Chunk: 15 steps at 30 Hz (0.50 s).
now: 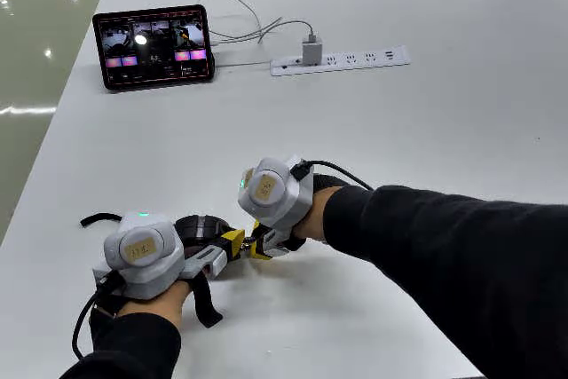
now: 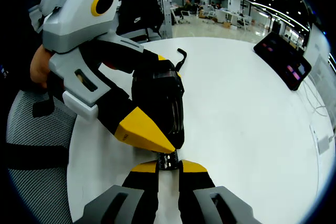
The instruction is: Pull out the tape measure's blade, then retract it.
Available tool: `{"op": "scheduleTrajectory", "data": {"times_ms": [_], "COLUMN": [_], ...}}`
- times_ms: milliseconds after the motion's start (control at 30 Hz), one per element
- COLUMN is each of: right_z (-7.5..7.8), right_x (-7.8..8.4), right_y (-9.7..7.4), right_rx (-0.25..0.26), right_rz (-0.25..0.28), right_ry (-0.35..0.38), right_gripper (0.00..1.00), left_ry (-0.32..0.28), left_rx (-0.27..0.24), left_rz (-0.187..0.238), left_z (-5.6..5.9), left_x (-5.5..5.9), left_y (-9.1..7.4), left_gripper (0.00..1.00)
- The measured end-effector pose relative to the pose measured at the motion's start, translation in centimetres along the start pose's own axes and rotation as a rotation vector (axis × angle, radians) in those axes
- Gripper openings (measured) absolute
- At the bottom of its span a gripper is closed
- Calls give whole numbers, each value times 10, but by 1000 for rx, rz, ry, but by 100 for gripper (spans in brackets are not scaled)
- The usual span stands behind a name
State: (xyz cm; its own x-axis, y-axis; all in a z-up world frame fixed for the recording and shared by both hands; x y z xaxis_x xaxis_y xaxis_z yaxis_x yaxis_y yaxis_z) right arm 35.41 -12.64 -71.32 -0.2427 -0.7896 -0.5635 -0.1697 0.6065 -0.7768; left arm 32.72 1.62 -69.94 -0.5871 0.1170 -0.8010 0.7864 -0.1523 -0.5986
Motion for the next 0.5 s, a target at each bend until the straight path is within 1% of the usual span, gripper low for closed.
{"op": "scheduleTrajectory", "data": {"times_ms": [500], "right_z": [0], "right_x": [-6], "right_y": [4], "right_rx": [1], "right_rz": [11], "right_ry": [3], "right_gripper": [10], "left_ry": [-1], "left_rx": [0], "left_rz": [0], "left_z": [0], "left_x": [0], "left_y": [0], "left_gripper": [60]}}
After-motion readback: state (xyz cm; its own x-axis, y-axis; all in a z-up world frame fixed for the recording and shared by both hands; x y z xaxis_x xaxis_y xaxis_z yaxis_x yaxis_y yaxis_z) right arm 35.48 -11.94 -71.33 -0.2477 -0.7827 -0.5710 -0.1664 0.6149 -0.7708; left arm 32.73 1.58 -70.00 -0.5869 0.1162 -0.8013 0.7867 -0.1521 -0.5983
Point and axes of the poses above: the centre of the closed fingertips' face, and the gripper's own axes: y roughly forward along the fingers, z roughly to its right, x roughly out of its underside, the point moved 10 cm from there along -y, roughly backward along the fingers, and after that the axes turned 14 degrees about -x, right-handed, at the moved point
